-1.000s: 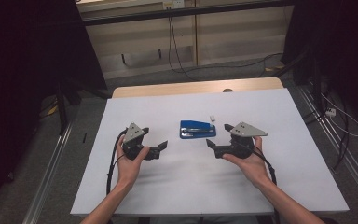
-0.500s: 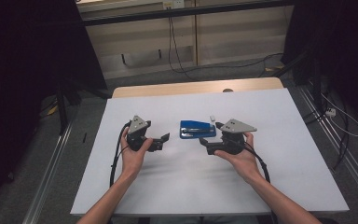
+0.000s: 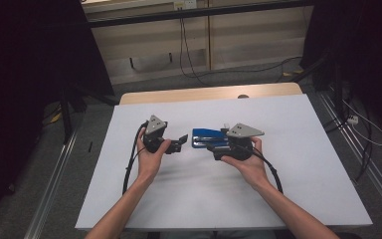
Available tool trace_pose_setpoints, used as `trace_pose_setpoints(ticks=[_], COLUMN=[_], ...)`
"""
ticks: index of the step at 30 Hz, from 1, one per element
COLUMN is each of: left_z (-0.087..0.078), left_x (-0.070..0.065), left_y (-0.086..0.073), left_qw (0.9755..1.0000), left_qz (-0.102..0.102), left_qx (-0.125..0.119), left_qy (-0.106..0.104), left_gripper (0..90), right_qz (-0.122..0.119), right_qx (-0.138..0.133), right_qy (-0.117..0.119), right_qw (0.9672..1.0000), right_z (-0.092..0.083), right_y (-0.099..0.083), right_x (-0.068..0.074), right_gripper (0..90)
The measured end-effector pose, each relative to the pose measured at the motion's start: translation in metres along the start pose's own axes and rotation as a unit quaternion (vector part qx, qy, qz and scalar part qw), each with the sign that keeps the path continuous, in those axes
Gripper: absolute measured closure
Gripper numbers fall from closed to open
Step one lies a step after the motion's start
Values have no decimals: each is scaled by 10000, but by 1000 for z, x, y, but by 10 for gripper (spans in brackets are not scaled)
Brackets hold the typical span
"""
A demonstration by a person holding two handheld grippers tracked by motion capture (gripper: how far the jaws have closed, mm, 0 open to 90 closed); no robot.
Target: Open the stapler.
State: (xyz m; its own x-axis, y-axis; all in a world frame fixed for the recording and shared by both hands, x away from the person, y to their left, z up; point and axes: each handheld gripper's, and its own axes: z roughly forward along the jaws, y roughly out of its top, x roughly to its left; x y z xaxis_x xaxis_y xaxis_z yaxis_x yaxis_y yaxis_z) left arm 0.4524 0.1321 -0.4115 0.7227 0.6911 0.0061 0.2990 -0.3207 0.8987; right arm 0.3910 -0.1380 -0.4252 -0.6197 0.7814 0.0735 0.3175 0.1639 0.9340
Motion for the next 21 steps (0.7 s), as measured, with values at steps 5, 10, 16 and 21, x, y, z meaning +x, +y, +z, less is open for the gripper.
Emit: trace_pose_setpoints(ticks=[5, 10, 16, 21], left_z=[12, 17, 21, 21], left_x=[4, 6, 5, 8], left_y=[1, -2, -6, -8], left_qw=[9999, 9998, 9989, 9985], left_qz=[-84, -117, -74, -135], left_qx=[12, 111, 349, 418], left_qy=[-71, -117, -306, -312], left_gripper=[54, 50, 62, 61], right_qz=[-21, 16, 34, -71], right_qx=[48, 210, 291, 290], right_qy=[81, 172, 223, 146], right_qw=[10000, 9996, 9993, 9994], right_z=[4, 13, 20, 22], right_y=[2, -2, -6, -7], right_x=[0, -3, -7, -9], right_gripper=[284, 338, 451, 606])
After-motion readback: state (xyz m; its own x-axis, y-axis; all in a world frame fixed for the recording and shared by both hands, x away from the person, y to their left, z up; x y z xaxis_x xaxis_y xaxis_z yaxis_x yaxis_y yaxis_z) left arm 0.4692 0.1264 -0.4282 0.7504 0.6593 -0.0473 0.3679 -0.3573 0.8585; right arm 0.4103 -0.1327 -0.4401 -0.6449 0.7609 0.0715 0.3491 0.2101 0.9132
